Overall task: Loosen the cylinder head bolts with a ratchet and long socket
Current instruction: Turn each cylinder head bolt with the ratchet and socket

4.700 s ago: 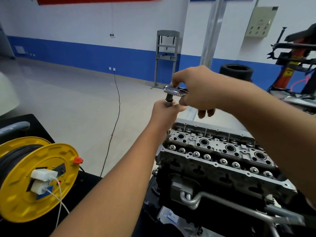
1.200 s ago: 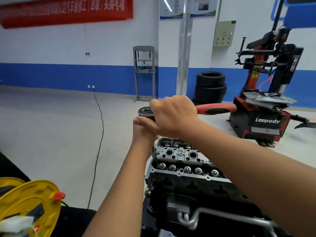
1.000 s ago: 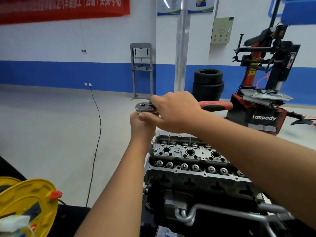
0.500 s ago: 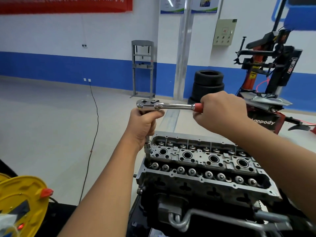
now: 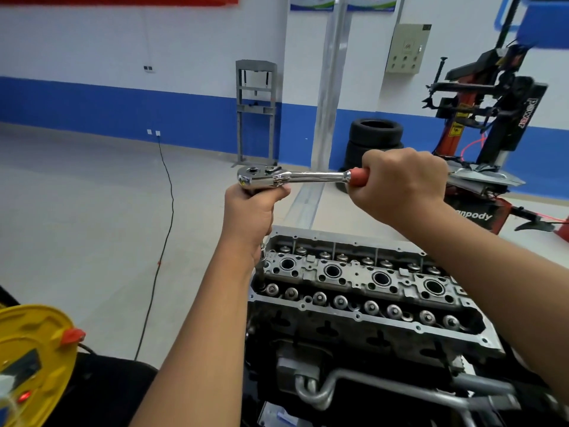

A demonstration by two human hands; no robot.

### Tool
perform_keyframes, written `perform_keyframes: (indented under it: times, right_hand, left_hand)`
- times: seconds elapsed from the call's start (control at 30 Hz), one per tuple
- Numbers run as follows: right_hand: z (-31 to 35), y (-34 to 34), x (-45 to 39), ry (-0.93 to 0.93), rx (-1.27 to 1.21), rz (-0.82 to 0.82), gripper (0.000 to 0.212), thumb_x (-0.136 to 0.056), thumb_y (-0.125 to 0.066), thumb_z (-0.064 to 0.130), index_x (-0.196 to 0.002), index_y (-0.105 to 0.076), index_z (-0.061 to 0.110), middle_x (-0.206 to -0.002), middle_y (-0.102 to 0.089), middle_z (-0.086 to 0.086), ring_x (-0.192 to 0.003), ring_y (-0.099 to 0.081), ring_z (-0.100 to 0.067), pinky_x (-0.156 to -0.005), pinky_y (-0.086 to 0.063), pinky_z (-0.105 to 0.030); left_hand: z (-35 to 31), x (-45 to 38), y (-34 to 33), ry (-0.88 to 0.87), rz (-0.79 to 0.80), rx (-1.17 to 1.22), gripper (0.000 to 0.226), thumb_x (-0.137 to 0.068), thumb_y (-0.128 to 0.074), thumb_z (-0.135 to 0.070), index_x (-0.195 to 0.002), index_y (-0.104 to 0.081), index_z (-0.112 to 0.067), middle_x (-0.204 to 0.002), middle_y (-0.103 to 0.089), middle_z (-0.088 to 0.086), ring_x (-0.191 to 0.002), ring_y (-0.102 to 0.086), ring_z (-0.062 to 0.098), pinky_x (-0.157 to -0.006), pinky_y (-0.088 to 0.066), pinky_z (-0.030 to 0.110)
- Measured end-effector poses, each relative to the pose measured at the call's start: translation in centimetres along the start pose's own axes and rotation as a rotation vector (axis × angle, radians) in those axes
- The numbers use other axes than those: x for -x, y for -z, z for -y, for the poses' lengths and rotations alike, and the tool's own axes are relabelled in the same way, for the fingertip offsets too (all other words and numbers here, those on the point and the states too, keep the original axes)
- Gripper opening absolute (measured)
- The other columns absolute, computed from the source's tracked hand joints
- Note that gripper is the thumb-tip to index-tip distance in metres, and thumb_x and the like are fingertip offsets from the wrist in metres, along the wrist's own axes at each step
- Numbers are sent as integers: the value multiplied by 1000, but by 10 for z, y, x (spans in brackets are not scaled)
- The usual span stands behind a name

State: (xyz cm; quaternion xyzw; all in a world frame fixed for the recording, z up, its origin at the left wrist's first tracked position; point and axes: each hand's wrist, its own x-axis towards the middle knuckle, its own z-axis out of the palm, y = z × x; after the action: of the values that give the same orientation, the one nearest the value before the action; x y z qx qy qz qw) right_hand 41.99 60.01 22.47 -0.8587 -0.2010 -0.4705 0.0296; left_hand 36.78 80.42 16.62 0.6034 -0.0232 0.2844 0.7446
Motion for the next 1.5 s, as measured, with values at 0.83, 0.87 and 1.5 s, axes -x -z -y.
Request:
perform_keyframes:
  times: [0.83,0.87,1.5]
  right_hand:
    - [-10,-40,-41,205,-125,33,36,-90,-51,40,-64,-56,15,-52,-37,4,-49,-44,-27,-60,-33,-33]
    - [-9,-43,-44,214,-131,38,35,-90,-51,39,-64,-56,15,-52,-36,5,-49,-43,-27,-60,-32,-32]
    - [36,-109,-98,215,-354,36,29,-89,-62,19,-67,-44,21,-60,-48,-6,-59,-45,-32,-61,-34,-34]
  left_hand:
    - [0,1,-5,-24,-172,-47,25,-86,-74,-2,-67,-67,-16,-47,-43,-12,-42,-36,6,-43,-34,18]
    - [1,1,-4,-26,-180,-48,26,-86,-75,-2,-65,-65,-16,-48,-41,-10,-42,-34,7,-43,-33,19]
    - [7,3,-1,-75,-235,-77,42,-83,-73,-6,-54,-44,-10,-50,-35,-9,-51,-32,12,-49,-34,27]
